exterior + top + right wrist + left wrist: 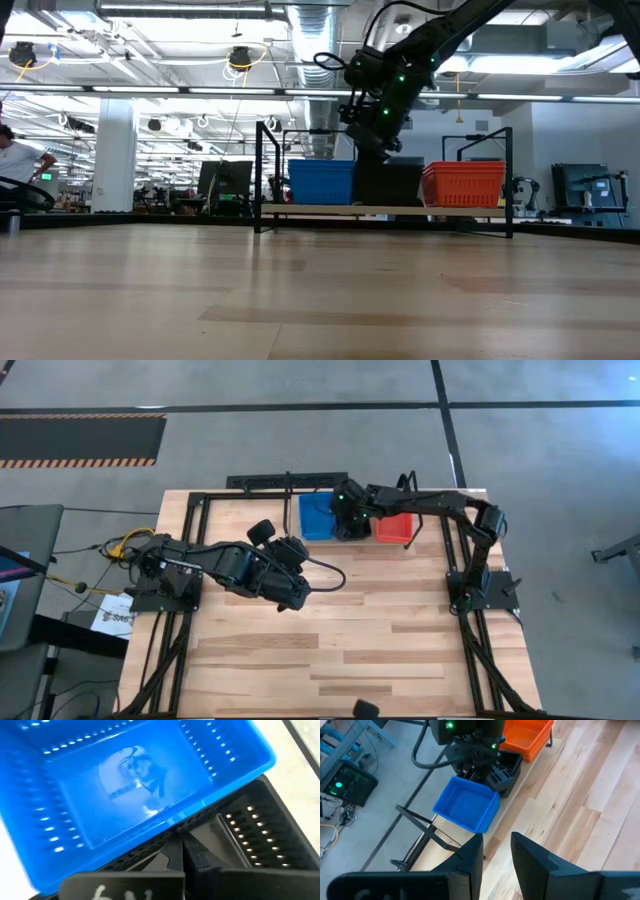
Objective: Stack baskets on shelf by color
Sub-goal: Adjust the bins on the shelf
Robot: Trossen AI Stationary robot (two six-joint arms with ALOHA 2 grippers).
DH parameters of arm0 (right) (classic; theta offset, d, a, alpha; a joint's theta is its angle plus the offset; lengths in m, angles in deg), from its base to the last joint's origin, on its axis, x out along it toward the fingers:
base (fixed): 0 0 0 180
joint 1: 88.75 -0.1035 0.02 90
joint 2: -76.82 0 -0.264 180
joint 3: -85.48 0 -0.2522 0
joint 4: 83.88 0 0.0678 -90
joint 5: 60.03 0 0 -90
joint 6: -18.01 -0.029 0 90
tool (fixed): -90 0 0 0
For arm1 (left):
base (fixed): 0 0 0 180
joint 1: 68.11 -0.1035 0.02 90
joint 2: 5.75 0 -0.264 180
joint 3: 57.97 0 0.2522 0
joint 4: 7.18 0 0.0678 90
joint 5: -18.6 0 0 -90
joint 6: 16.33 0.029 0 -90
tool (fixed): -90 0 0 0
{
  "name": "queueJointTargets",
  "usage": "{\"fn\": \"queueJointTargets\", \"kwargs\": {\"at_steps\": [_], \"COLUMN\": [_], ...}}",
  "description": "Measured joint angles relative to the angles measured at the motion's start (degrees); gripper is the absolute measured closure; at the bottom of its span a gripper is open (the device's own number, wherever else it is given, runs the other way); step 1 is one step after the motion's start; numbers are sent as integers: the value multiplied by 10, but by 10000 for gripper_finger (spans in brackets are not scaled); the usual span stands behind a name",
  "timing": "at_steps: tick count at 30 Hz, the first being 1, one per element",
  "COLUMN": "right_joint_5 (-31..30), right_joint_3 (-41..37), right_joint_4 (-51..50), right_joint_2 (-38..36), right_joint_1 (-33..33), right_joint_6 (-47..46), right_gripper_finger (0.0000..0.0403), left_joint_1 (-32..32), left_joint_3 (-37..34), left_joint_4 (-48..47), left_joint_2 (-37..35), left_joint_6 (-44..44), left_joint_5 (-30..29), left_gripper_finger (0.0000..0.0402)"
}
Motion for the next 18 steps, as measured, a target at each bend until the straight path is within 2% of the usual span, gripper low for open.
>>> {"fn": "queueJointTargets", "kwargs": {"at_steps": [6,18], "right_joint_5": [-1,-5], "right_joint_3": [0,1], "right_joint_4": [17,18], "right_joint_2": [0,0], "right_joint_1": [-14,24], "right_joint_6": [0,-4], "right_gripper_finger": [402,402], "left_joint_1": [0,0], "left_joint_3": [0,0], "left_joint_4": [0,0], "left_joint_2": [0,0], "left_joint_6": [0,-16], "left_joint_5": [-2,1], "left_gripper_finger": [313,313]}}
